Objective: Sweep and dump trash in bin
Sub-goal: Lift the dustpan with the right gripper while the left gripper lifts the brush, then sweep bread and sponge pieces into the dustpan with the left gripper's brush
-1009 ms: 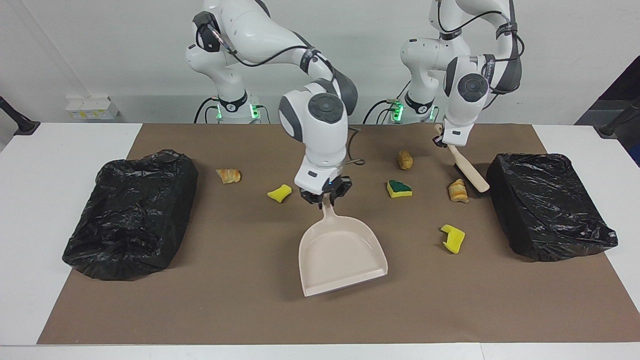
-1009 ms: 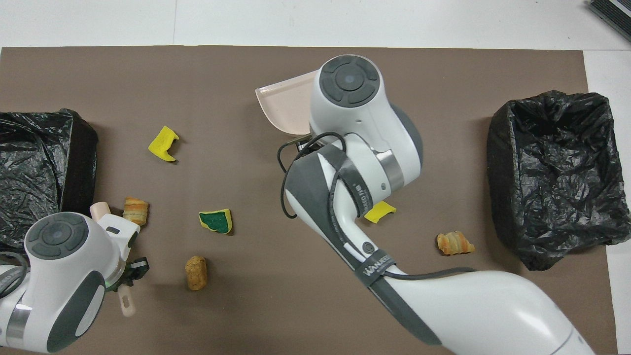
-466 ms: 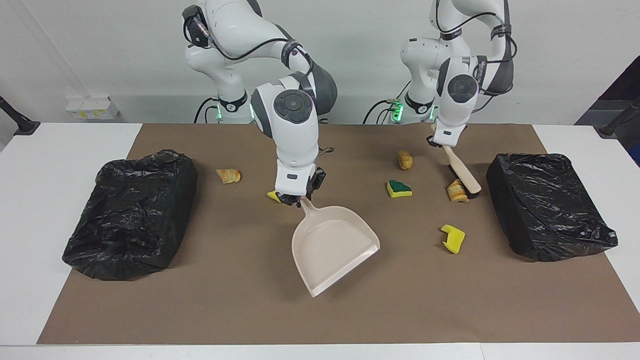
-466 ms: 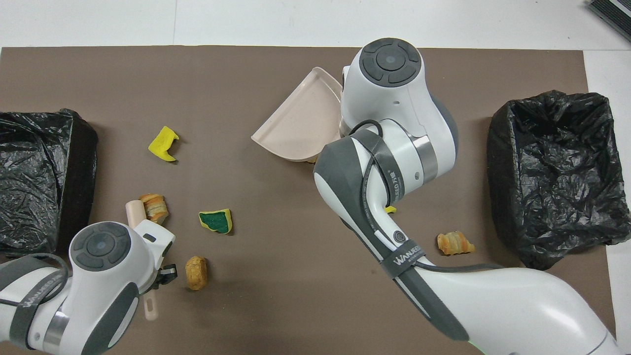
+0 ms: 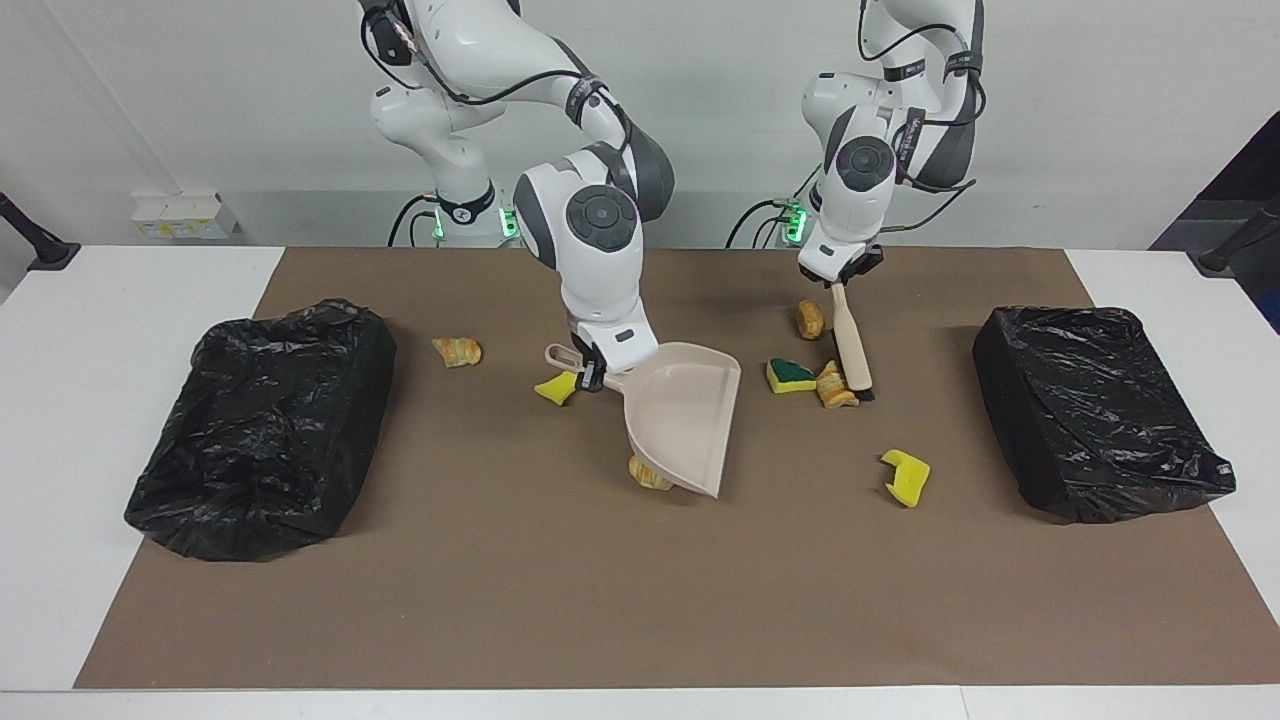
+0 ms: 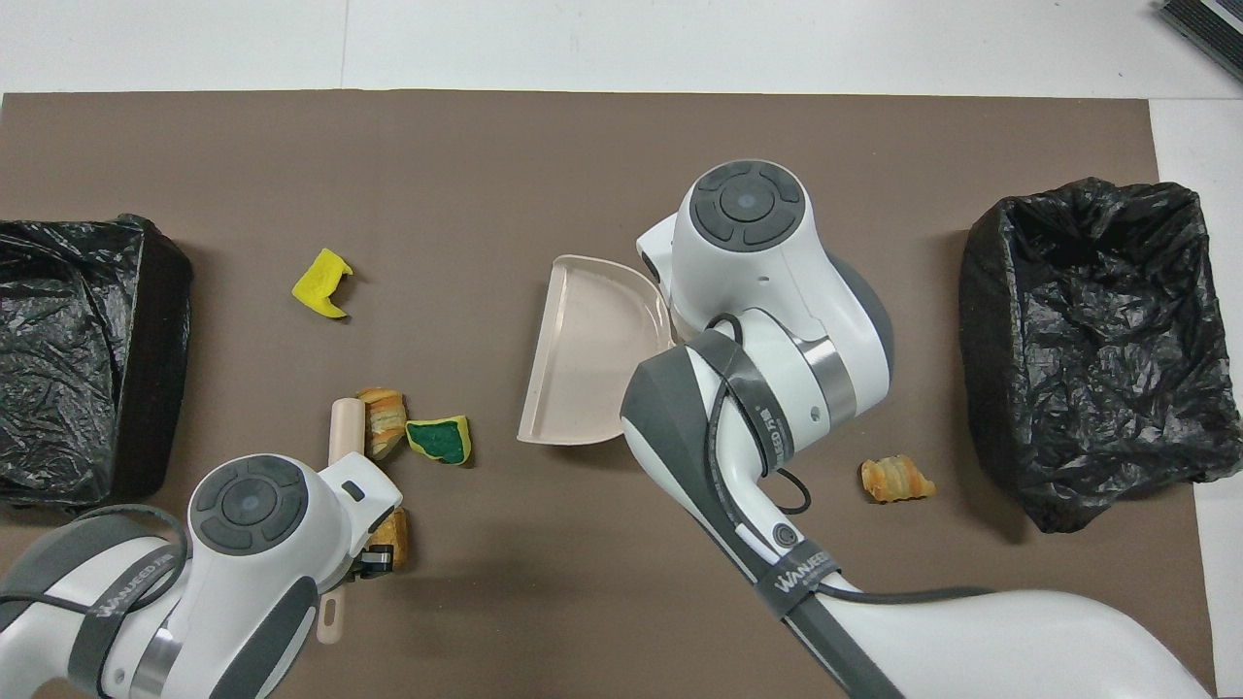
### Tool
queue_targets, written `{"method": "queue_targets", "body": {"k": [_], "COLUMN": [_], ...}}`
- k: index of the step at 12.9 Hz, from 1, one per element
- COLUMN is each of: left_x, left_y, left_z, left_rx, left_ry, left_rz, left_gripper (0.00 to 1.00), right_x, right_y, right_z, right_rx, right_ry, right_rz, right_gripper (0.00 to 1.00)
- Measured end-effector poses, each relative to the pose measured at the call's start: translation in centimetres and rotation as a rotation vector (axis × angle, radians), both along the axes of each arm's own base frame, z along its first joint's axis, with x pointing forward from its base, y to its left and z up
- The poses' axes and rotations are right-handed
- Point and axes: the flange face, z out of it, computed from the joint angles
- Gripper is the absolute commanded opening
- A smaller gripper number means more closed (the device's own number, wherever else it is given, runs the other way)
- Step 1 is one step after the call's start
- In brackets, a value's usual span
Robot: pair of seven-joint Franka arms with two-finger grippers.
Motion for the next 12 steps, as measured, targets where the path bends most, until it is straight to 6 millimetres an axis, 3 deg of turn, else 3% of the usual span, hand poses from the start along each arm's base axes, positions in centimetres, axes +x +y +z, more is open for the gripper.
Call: {"method": "queue_targets", "body": {"k": [3, 7, 12], "left_x": [0.4, 1.2, 2.4], "left_y": [0.9, 2.2, 1.1], "left_z": [0.0, 0.1, -0.8], "left_rx": [-0.004, -0.015, -0.062], "left_ry": [0.001, -0.016, -0.072], "left_rz": [0.024, 0.064, 0.057], "left_gripper": [0.00, 0.00, 0.00], "right_x": [-2.7, -5.3, -5.6], "right_y": [-0.6, 2.2, 2.9], "right_z": [-1.0, -2.3, -3.7], "right_rx": [-0.040, -0.063, -0.059], "right_ry": [0.022, 0.006, -0.032], "right_rz": [0.087, 0.167, 0.193], "right_gripper": [0.00, 0.00, 0.00]}}
